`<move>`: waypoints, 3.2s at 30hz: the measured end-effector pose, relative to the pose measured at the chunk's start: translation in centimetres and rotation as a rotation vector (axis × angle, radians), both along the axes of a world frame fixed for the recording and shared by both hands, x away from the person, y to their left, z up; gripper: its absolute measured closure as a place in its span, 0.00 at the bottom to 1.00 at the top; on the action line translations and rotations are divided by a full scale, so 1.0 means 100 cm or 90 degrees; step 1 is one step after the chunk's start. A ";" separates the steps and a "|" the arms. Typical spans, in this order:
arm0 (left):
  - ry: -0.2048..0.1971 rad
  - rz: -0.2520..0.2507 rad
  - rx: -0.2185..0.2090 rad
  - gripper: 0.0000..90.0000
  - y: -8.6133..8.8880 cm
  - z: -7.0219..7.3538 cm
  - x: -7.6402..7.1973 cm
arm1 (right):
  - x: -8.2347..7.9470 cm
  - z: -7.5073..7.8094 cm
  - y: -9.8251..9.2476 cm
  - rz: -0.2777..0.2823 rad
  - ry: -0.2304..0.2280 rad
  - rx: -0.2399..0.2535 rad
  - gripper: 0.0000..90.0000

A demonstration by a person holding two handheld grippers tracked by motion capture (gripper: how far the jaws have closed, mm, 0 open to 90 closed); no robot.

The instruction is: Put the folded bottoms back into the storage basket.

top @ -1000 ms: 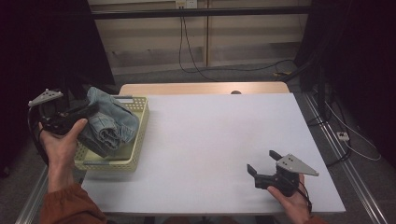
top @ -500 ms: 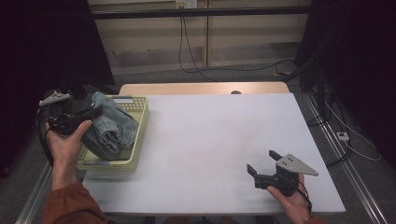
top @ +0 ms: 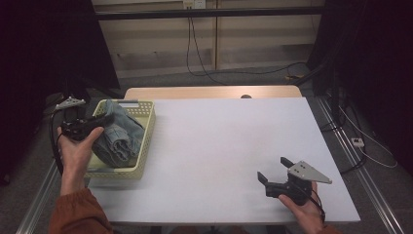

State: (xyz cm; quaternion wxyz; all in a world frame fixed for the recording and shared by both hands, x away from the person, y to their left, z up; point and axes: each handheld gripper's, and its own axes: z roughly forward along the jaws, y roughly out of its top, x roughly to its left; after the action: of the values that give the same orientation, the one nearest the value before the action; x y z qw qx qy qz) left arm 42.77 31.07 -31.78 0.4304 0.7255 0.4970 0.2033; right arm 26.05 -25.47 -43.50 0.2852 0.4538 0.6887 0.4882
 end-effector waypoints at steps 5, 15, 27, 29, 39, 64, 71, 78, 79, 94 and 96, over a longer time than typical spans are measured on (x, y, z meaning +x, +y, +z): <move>0.007 -0.002 0.027 0.82 0.001 0.000 0.000 | 0.000 0.000 0.001 0.001 0.001 0.002 0.05; 0.029 0.023 0.072 0.83 0.010 -0.004 0.000 | 0.000 0.000 0.001 0.003 0.001 0.001 0.06; 0.051 0.050 0.101 0.83 0.019 -0.012 0.002 | 0.000 0.000 0.000 0.003 0.001 -0.001 0.06; 0.056 0.056 0.102 0.83 0.021 -0.014 0.003 | 0.000 0.000 0.000 0.003 0.000 -0.002 0.06; 0.077 0.080 0.121 0.83 0.027 -0.021 0.007 | 0.000 0.000 0.001 0.003 0.002 0.000 0.06; 0.113 0.108 0.128 0.82 0.038 -0.040 0.015 | 0.000 0.000 0.001 0.006 0.002 -0.002 0.06; 0.122 0.117 0.150 0.82 0.038 -0.045 0.018 | 0.000 0.000 0.001 0.006 0.002 -0.002 0.06; 0.125 0.125 0.150 0.82 0.040 -0.050 0.019 | 0.000 0.000 0.001 0.008 0.003 -0.003 0.06; 0.128 0.122 0.155 0.82 0.040 -0.050 0.019 | 0.000 0.000 0.001 0.008 0.003 -0.003 0.06; 0.126 0.100 0.151 0.82 0.030 -0.056 0.024 | 0.000 0.000 0.002 0.007 0.001 -0.004 0.06; 0.128 0.097 0.158 0.81 0.028 -0.057 0.024 | 0.000 0.000 0.001 0.008 0.002 -0.003 0.06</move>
State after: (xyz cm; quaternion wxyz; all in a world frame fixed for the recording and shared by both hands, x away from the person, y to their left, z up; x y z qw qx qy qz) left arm 45.21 33.87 -37.48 0.2688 0.7501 0.5621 0.2217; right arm 26.07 -25.32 -43.54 0.2821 0.4500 0.6932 0.4873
